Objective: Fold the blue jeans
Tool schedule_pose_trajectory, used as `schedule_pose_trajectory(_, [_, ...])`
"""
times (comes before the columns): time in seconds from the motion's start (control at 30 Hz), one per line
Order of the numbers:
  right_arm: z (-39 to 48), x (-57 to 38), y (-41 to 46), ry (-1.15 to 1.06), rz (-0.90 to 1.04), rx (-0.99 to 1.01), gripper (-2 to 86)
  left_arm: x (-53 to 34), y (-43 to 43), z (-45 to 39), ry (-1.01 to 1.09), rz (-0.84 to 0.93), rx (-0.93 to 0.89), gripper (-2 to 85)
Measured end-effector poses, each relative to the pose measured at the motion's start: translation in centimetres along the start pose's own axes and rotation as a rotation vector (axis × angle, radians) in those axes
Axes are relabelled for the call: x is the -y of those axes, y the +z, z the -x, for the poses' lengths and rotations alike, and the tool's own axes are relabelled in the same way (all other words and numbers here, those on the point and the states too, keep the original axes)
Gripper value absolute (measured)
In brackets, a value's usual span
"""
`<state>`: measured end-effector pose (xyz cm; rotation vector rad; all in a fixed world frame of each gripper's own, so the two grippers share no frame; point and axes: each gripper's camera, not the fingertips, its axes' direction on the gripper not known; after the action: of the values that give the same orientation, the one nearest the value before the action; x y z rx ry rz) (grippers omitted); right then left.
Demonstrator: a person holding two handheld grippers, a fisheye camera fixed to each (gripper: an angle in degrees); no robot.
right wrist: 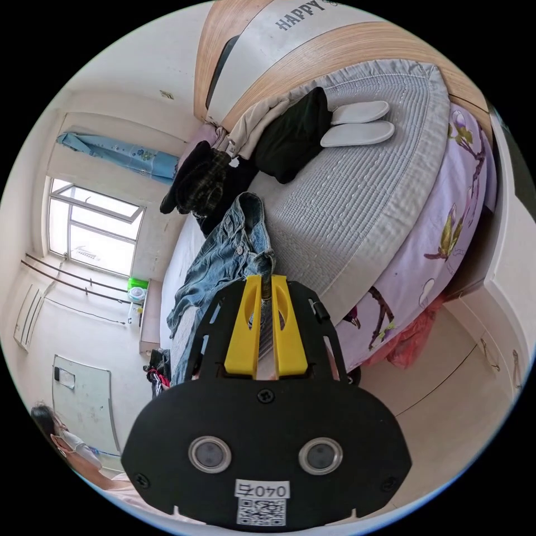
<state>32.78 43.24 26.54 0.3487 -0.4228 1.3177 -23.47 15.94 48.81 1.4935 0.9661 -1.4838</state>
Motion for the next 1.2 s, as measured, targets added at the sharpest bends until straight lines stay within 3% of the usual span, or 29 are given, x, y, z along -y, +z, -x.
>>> schedule_pose_trajectory(0.17, [-0.3, 0.3, -0.2, 0.004, 0.008, -0.016, 0.0, 2.1, 2.3, -1.1, 0.046, 0.1, 0.066, 5.6])
schedule_pose_trajectory(0.67, [2.1, 0.1, -5.0, -0.06, -0.008, -0.057, -0.6, 4.5, -1.7, 0.1, 0.312, 0.208, -0.045, 1.0])
schedule_pose_trajectory(0.9, [-1.6, -1.0, -3.7, 0.044, 0.078, -0.073, 1.7, 3.1, 3.9, -0.8, 0.282, 0.328, -0.007, 2.1])
schedule_pose_trajectory(1.03, [-2.3, -1.9, -4.5, 0.071, 0.135, -0.105, 7.0, 2.9, 2.9, -1.1, 0.219, 0.269, 0.038, 4.8])
schedule_pose_trajectory(1.2, [3.7, -3.3, -9.9, -0.106, -0.016, -0.254, 5.2, 2.5, -4.3, -2.6, 0.182, 0.011, 0.286, 0.1])
